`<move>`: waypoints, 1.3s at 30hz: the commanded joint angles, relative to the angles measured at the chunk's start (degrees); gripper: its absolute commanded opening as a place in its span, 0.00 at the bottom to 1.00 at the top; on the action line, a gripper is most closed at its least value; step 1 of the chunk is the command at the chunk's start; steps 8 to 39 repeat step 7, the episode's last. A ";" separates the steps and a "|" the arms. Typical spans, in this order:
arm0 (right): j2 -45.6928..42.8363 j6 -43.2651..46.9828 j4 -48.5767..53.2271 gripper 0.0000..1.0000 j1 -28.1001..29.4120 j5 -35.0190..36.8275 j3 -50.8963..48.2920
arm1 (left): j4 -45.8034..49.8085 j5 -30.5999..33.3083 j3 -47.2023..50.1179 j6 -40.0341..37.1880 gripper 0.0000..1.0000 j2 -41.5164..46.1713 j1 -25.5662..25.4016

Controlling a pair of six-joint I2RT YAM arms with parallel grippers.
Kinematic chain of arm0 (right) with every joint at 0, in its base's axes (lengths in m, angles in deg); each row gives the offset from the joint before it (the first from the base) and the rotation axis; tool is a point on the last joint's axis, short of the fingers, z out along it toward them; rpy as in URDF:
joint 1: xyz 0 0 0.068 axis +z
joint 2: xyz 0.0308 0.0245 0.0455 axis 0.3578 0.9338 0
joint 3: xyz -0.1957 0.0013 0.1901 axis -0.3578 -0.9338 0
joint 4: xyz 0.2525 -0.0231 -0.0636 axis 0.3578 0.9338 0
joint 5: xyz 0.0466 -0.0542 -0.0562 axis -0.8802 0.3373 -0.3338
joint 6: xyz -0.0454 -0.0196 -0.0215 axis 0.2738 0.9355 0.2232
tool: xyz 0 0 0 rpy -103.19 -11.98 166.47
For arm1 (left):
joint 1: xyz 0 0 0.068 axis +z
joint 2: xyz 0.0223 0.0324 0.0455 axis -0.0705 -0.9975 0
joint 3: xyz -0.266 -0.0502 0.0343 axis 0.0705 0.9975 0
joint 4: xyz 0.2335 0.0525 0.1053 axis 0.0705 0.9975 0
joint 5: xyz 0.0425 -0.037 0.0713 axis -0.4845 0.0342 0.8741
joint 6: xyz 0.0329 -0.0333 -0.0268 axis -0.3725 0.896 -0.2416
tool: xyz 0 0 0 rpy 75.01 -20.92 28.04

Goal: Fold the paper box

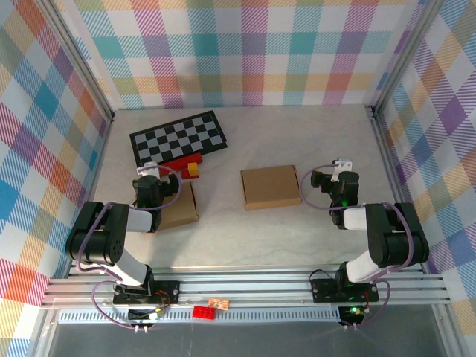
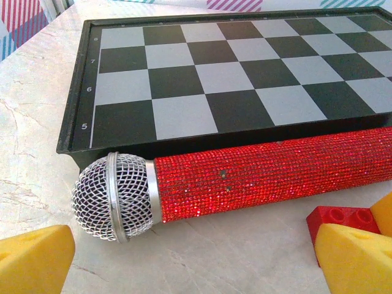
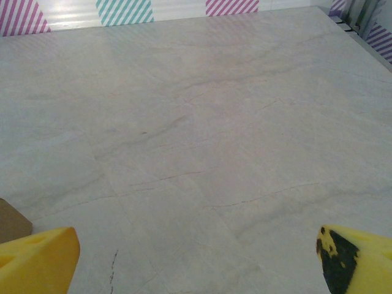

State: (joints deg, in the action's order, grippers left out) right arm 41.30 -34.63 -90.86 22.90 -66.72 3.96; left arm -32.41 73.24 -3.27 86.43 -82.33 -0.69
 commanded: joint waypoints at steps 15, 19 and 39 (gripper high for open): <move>0.29 -0.12 -2.20 0.99 0.44 0.52 -0.08 | -0.39 0.56 -1.06 -0.66 1.00 -0.55 -0.30; 0.29 -0.12 -2.20 0.99 0.44 0.52 -0.08 | -0.39 0.56 -1.06 -0.66 1.00 -0.55 -0.30; 0.29 -0.12 -2.20 0.99 0.44 0.52 -0.08 | -0.39 0.56 -1.06 -0.66 1.00 -0.55 -0.30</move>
